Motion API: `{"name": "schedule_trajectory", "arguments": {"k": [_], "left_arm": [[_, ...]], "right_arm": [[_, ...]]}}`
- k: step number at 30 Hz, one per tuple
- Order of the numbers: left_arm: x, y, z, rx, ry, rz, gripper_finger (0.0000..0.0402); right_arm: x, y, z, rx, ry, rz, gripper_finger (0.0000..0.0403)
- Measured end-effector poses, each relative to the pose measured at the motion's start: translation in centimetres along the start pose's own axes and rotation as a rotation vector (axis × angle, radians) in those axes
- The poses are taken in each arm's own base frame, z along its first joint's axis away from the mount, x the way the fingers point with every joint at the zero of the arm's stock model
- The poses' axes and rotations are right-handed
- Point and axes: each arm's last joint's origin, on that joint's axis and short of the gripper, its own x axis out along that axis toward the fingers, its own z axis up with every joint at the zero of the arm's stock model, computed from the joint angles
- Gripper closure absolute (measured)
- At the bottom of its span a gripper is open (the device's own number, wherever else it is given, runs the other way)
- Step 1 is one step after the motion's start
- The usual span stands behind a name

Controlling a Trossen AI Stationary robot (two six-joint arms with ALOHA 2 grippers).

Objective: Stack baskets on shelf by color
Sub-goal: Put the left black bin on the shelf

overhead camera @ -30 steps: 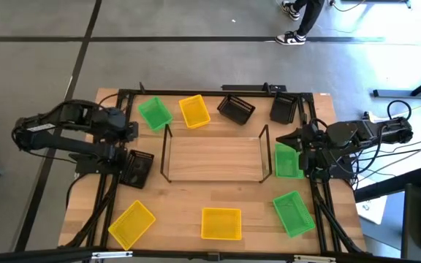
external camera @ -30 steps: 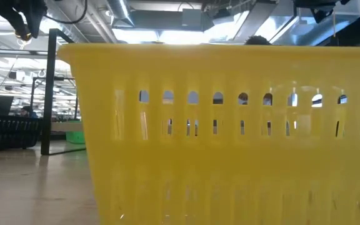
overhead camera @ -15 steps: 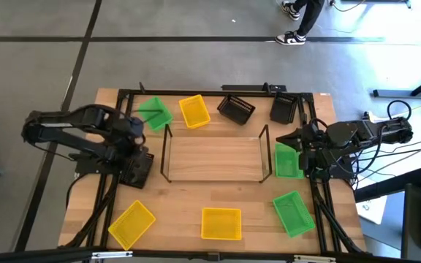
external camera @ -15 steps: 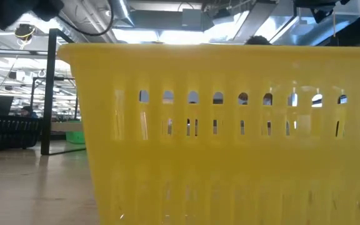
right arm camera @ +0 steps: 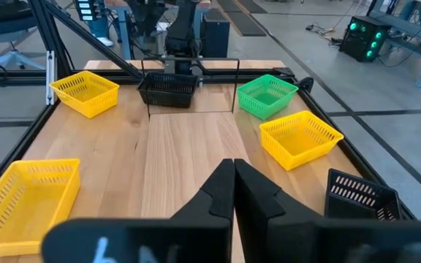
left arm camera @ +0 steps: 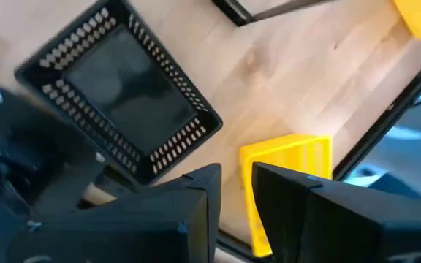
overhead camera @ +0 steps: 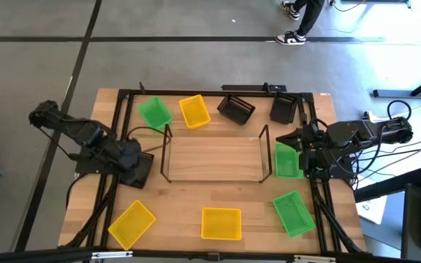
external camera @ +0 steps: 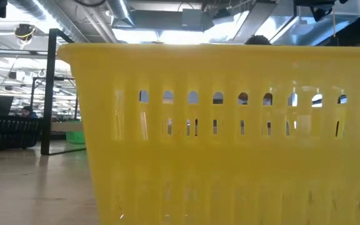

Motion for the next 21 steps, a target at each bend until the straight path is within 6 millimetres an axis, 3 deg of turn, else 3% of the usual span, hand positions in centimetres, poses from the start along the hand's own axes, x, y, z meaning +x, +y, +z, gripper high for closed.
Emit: {"name": "schedule_trajectory", "arguments": {"k": [6, 11, 21], "left_arm": [[1.1, -1.5, -1.3, 0.225, 0.004, -0.008, 0.0332], [3.8, -2.5, -2.3, 0.315, -0.004, -0.045, 0.0332], [9.6, -1.3, -4.0, 0.343, 0.017, -0.051, 0.0332]], "right_arm": [[0.0, 0.0, 0.0, -0.001, 0.001, 0.0, 0.0397], [0.0, 0.0, 0.0, -0.005, 0.002, 0.0, 0.0397], [0.0, 0.0, 0.0, -0.01, 0.004, 0.0, 0.0397]]}}
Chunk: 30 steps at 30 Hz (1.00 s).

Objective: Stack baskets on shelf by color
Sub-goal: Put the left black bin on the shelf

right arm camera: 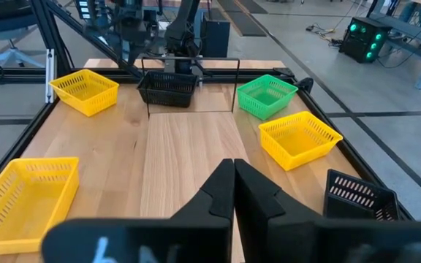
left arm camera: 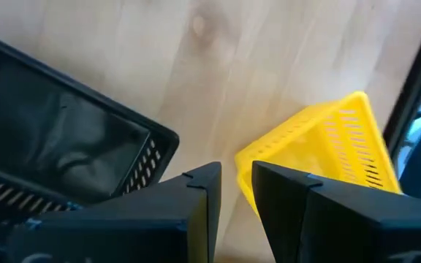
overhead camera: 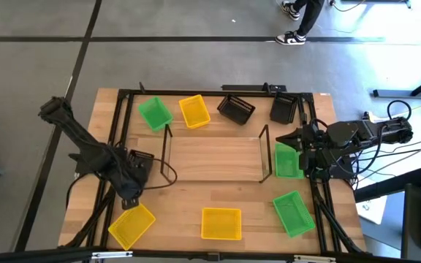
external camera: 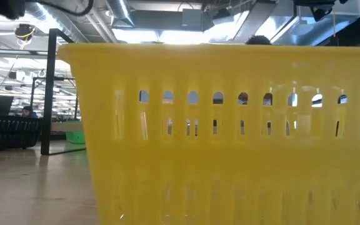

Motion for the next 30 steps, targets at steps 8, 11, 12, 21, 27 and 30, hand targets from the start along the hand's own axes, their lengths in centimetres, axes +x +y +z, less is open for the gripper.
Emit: {"name": "schedule_trajectory", "arguments": {"k": [8, 11, 12, 21, 27, 30], "left_arm": [[1.5, 1.4, -0.7, 0.108, 0.018, 0.082, 0.0332], [1.9, 1.9, -1.0, 0.143, 0.03, 0.1, 0.0332], [2.1, 2.0, -1.0, 0.145, 0.034, 0.107, 0.0332], [3.0, 2.9, -1.6, 0.15, 0.059, 0.14, 0.0332], [3.6, 3.6, -2.0, 0.151, 0.082, 0.166, 0.0332], [3.9, 3.8, -2.1, 0.151, 0.087, 0.173, 0.0332]], "right_arm": [[0.0, 0.0, 0.0, 0.007, 0.001, -0.001, 0.0397], [0.0, 0.0, 0.0, 0.01, 0.0, 0.0, 0.0397], [0.0, 0.0, 0.0, 0.011, 0.0, 0.0, 0.0397], [0.0, 0.0, 0.0, 0.012, -0.001, -0.001, 0.0397], [0.0, 0.0, 0.0, 0.012, -0.001, 0.0, 0.0397], [0.0, 0.0, 0.0, 0.013, -0.001, -0.001, 0.0397]]}}
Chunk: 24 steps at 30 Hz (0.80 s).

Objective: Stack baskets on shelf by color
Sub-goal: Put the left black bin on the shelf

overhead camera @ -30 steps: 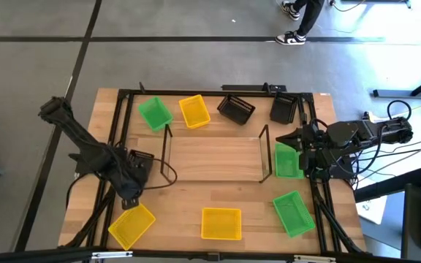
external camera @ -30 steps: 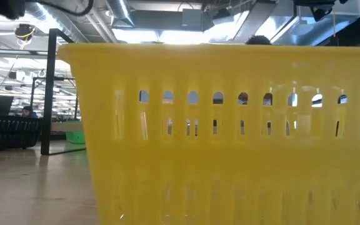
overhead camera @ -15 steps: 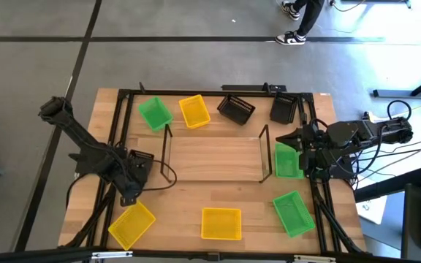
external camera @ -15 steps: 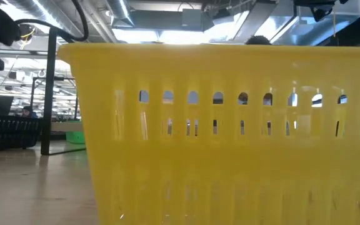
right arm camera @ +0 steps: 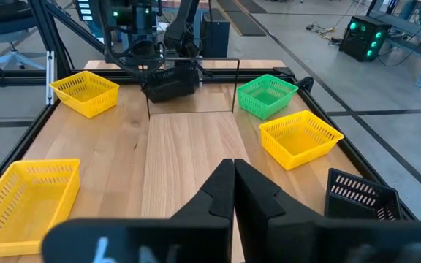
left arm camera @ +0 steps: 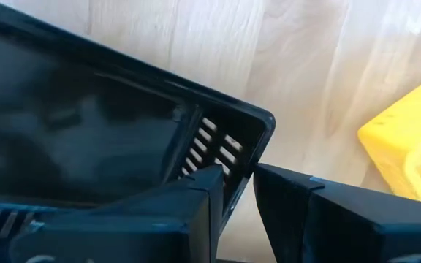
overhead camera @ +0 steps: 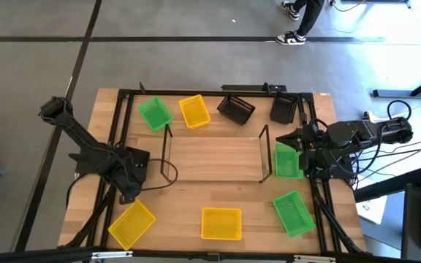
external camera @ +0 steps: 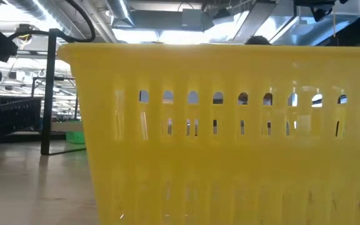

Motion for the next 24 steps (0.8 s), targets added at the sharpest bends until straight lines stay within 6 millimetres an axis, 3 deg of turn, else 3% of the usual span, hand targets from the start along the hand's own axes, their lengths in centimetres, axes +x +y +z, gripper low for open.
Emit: {"name": "schedule_trajectory", "arguments": {"k": [13, 24], "left_arm": [[-0.78, -0.73, 0.59, 0.067, -0.038, -0.052, 0.0332], [-0.04, -0.3, 0.26, 0.064, -0.031, -0.03, 0.0332]], "right_arm": [[0.0, -0.01, 0.0, 0.0, -0.001, -0.001, 0.0397], [0.0, 0.0, 0.0, -0.001, 0.0, -0.001, 0.0397]]}}
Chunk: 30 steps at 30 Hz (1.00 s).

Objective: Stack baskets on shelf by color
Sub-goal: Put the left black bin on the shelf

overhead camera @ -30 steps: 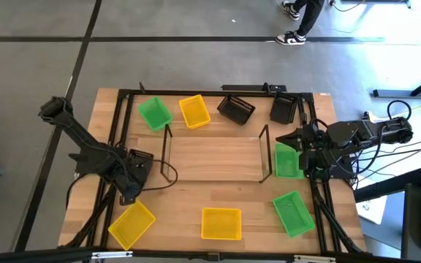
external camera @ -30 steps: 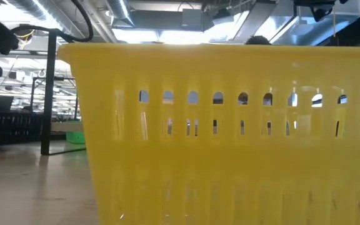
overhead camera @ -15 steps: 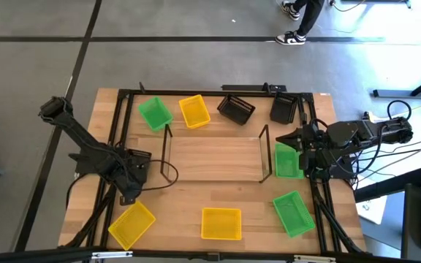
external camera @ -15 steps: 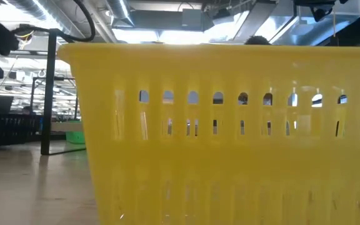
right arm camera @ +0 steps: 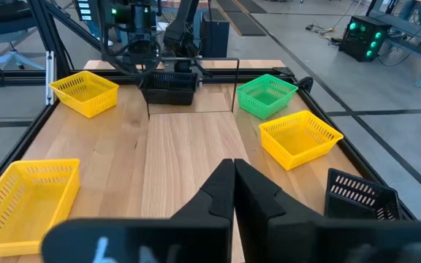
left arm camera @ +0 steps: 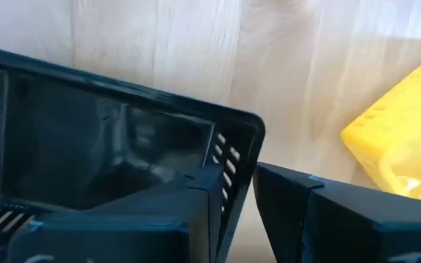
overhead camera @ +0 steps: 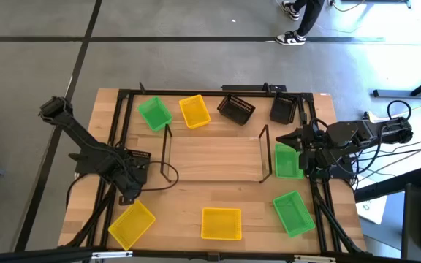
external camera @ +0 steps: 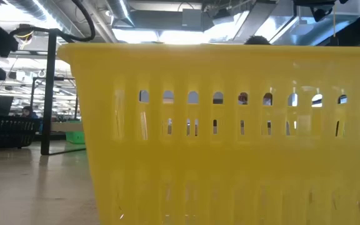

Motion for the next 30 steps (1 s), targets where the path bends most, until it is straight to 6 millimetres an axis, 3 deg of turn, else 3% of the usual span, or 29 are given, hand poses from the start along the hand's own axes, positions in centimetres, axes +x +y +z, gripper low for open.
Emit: {"name": "schedule_trajectory", "arguments": {"k": [12, 17, 21, 25, 30], "left_arm": [[1.1, 0.2, -0.2, -0.041, -0.021, -0.026, 0.0335], [1.1, 0.3, 0.1, -0.211, -0.018, -0.044, 0.0384], [1.0, 0.2, 0.2, -0.268, -0.033, -0.048, 0.0396], [0.0, -0.3, 1.0, -0.284, -0.11, -0.039, 0.04], [-3.1, -0.9, 1.9, -0.289, -0.111, 0.009, 0.0401]], "right_arm": [[0.0, 0.0, 0.0, 0.025, 0.001, 0.0, 0.0397], [0.0, 0.0, 0.0, 0.014, 0.001, 0.0, 0.0397], [0.0, 0.0, 0.0, -0.007, 0.001, -0.001, 0.0397], [0.0, -0.1, 0.0, -0.007, -0.001, -0.019, 0.0397], [0.0, -0.1, 0.0, -0.008, -0.001, -0.019, 0.0397]]}}
